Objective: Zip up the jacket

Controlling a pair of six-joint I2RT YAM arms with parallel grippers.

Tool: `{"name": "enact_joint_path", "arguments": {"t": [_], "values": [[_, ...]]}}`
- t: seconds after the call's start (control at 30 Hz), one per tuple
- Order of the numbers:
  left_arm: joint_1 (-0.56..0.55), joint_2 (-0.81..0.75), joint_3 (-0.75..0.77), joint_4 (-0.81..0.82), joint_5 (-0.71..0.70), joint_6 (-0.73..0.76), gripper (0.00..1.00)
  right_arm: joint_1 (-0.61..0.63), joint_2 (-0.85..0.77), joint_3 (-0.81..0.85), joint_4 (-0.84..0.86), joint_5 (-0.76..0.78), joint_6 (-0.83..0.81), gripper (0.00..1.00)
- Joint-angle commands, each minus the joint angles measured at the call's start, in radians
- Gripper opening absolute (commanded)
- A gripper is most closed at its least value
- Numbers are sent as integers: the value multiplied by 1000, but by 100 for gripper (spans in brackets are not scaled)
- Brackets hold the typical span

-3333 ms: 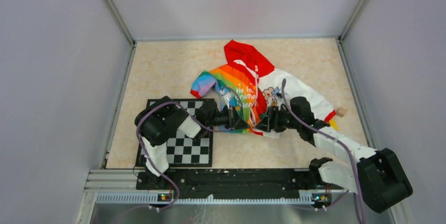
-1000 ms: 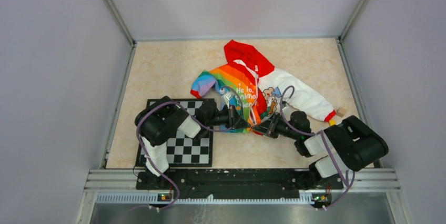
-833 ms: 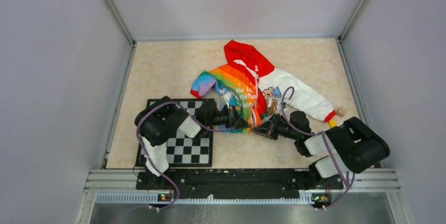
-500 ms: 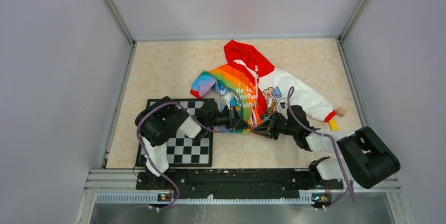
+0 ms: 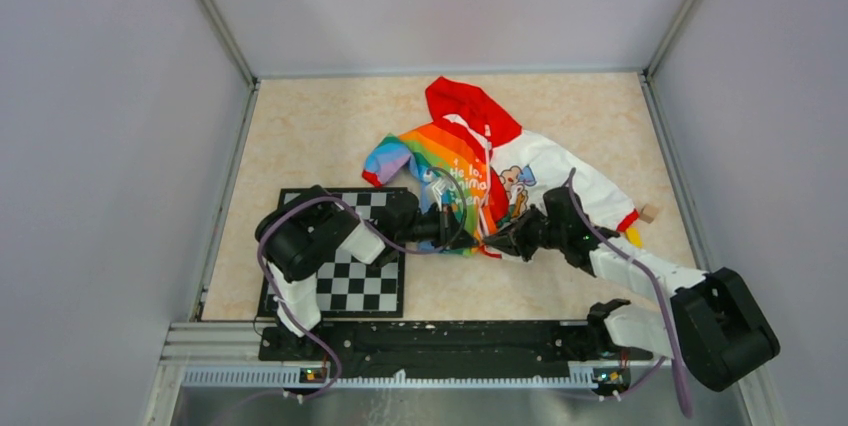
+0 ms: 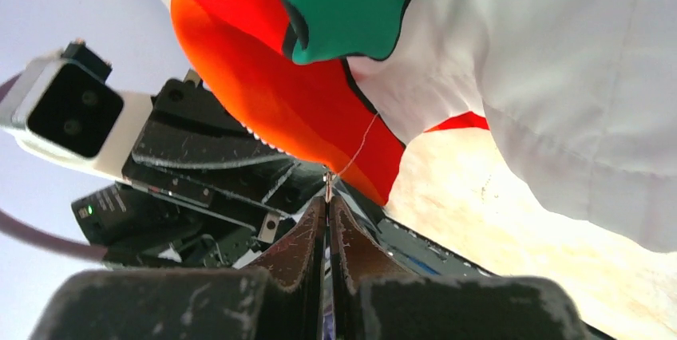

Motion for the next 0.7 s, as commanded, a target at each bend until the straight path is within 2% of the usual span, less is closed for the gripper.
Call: {"name": "enact_joint_path", "arguments": {"t": [0.0, 0.2, 0.37, 0.47, 0.57, 0.67], "values": [[-19, -58, 14, -6, -18, 43, 0, 1, 56, 91, -49, -13, 67, 0], [-46, -95, 39, -131, -59, 85, 0, -2, 140, 170, 1, -38, 105, 0], [-63, -122, 43, -206, -88, 107, 0, -3, 139, 220, -70, 24, 155, 0], [-94, -144, 67, -301, -133, 142, 0, -15, 127, 199, 21, 78, 214, 0], [-121, -168, 91, -408, -169, 173, 0, -34, 136, 190, 79, 49, 237, 0], [-121, -207, 68, -423, -191, 181, 0, -34, 108, 149, 131, 28, 257, 0]]}}
